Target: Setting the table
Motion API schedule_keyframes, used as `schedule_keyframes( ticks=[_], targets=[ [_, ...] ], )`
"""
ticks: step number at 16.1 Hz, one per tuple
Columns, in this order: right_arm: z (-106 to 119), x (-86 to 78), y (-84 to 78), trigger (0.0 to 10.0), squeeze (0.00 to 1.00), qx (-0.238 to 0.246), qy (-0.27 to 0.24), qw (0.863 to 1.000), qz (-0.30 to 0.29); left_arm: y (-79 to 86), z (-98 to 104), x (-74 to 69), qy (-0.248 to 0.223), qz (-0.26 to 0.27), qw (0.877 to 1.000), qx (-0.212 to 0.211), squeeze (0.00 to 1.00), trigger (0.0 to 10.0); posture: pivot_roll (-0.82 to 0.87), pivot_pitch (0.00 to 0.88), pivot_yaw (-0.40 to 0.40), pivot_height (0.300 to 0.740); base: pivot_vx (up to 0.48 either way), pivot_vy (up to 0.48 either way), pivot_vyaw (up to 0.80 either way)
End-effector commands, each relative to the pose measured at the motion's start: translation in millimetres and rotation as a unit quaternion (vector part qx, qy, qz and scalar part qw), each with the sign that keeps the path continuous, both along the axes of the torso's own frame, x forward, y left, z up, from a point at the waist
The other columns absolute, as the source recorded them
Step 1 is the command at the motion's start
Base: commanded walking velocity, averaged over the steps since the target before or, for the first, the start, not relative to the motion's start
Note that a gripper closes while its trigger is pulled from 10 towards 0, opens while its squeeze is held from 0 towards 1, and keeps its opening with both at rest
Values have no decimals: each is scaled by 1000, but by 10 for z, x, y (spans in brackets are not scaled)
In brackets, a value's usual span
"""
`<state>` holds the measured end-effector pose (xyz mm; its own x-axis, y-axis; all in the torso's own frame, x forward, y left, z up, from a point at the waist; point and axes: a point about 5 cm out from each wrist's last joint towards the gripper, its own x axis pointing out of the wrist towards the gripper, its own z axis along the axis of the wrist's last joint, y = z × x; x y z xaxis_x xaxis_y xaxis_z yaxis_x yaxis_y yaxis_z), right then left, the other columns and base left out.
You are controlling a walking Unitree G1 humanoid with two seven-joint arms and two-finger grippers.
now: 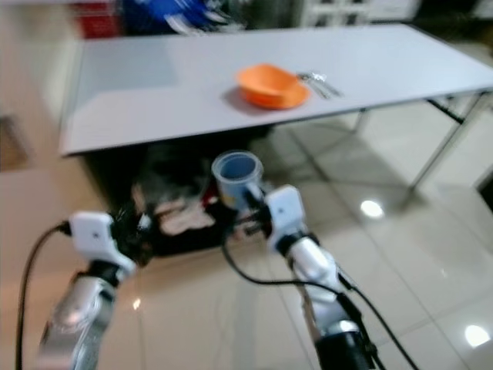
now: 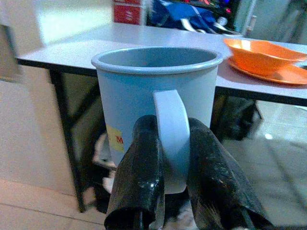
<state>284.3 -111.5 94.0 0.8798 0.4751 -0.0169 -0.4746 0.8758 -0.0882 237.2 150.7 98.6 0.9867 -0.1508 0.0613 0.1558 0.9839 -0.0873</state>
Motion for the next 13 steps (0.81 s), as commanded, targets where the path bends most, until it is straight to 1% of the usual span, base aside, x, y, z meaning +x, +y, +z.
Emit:
schedule_keyframes(
  ticks=[1, 4, 5, 6, 9, 10, 11, 12, 13],
  targets=[
    [72, 30, -52, 10000, 0, 3, -11, 1000, -9, -69, 70, 16, -15, -11, 1000, -4, 0, 10000, -110, 29, -24, 740, 480, 0, 0],
    [202, 50, -17, 10000, 0, 25, -34, 999, 4, -94, 168, 43, -31, -17, 999, -8, 0, 10000, -111, 29, -26, 740, 480, 0, 0],
    [329, 80, 10, 10000, 0, 41, -51, 998, 12, -102, 240, 60, -43, -20, 999, -10, 0, 10000, -111, 32, -27, 740, 480, 0, 0],
    [408, 96, 26, 10000, 0, 49, -63, 997, 15, -110, 282, 66, -49, -22, 998, -10, 0, 10000, -112, 32, -26, 740, 480, 0, 0],
    [591, 159, 26, 10000, 0, 54, -93, 994, 6, -138, 379, 81, -64, -30, 997, -10, 0, 10000, -112, 35, -28, 740, 480, 0, 0],
    [611, 168, 25, 10000, 0, 54, -95, 994, 4, -139, 389, 83, -65, -31, 997, -9, 0, 10000, -112, 35, -27, 740, 480, 0, 0],
    [629, 185, 19, 10000, 0, 48, -94, 994, -2, -142, 403, 85, -66, -34, 997, -9, 0, 10000, -113, 36, -27, 740, 480, 0, 0],
    [631, 200, 21, 10000, 0, 31, -95, 995, -2, -144, 410, 86, -67, -35, 997, -9, 0, 10000, -112, 36, -27, 740, 480, 0, 0],
    [627, 218, 18, 10000, 0, 30, -93, 995, -7, -158, 413, 84, -66, -40, 997, -9, 0, 10000, -112, 37, -28, 740, 480, 0, 0]
  ],
)
